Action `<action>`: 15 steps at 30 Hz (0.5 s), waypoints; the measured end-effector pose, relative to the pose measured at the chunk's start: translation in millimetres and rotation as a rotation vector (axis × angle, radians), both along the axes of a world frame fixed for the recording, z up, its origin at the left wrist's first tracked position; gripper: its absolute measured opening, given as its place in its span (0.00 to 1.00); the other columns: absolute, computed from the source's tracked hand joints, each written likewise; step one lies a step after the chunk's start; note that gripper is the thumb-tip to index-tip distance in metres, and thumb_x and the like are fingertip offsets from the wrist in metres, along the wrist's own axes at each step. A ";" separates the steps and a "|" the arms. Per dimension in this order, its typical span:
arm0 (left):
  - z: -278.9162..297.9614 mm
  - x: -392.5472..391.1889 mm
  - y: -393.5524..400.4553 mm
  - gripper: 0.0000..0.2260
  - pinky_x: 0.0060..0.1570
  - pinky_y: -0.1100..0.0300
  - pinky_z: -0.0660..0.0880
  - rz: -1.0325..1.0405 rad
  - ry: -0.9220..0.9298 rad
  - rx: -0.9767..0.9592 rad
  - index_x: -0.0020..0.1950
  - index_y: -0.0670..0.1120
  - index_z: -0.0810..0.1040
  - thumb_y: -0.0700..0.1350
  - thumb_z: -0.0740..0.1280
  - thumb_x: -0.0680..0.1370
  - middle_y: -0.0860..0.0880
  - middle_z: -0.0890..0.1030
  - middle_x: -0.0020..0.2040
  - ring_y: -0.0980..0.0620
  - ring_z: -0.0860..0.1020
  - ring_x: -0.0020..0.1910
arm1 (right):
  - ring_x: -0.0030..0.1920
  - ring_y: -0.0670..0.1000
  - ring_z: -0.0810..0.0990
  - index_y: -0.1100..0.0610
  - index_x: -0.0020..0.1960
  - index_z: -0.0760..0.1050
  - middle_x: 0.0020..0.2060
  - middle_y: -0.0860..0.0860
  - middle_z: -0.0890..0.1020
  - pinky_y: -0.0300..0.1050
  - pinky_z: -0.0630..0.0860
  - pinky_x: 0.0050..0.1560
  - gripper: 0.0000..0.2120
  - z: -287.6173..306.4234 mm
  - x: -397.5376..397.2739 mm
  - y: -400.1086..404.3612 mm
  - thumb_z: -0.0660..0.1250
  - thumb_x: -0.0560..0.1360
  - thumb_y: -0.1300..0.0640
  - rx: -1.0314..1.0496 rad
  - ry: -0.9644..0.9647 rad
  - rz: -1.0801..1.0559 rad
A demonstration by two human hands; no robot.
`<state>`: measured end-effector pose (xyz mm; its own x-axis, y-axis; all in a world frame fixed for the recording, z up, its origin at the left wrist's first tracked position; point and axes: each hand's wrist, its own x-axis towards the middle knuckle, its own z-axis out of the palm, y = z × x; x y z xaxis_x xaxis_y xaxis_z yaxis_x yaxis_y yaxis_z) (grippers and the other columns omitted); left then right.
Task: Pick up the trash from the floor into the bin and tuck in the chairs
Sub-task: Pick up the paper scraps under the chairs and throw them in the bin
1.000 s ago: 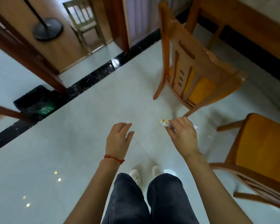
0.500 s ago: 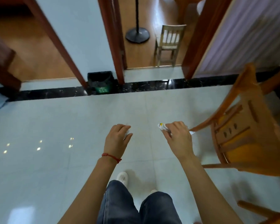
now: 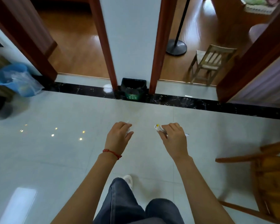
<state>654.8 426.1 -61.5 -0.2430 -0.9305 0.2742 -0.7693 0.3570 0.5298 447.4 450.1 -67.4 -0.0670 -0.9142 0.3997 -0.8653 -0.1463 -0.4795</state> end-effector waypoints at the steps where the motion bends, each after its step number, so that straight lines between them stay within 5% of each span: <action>1: 1.7 10.3 -11.3 0.14 0.37 0.54 0.77 -0.003 -0.008 0.001 0.45 0.35 0.80 0.31 0.77 0.62 0.39 0.81 0.39 0.41 0.79 0.37 | 0.32 0.57 0.73 0.60 0.37 0.76 0.29 0.53 0.75 0.43 0.63 0.36 0.07 1.3 10.9 -13.2 0.68 0.70 0.57 0.005 0.002 -0.001; 11: -6.9 51.6 -125.3 0.14 0.38 0.59 0.74 0.029 -0.010 0.023 0.44 0.35 0.81 0.31 0.77 0.61 0.40 0.80 0.37 0.41 0.79 0.35 | 0.32 0.56 0.73 0.61 0.37 0.76 0.29 0.53 0.76 0.45 0.70 0.33 0.08 5.9 40.2 -135.4 0.67 0.70 0.56 0.004 0.075 0.021; 15: -16.6 45.3 -184.6 0.14 0.37 0.55 0.77 0.022 -0.008 0.033 0.45 0.35 0.81 0.31 0.77 0.62 0.39 0.80 0.38 0.41 0.79 0.35 | 0.32 0.57 0.75 0.62 0.37 0.77 0.30 0.55 0.78 0.45 0.72 0.34 0.06 -1.0 28.9 -195.5 0.74 0.67 0.62 0.027 0.071 0.026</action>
<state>700.1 241.4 -78.1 -0.2246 -0.9441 0.2413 -0.7810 0.3225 0.5348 476.3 254.6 -68.4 -0.0156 -0.9259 0.3774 -0.8932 -0.1567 -0.4214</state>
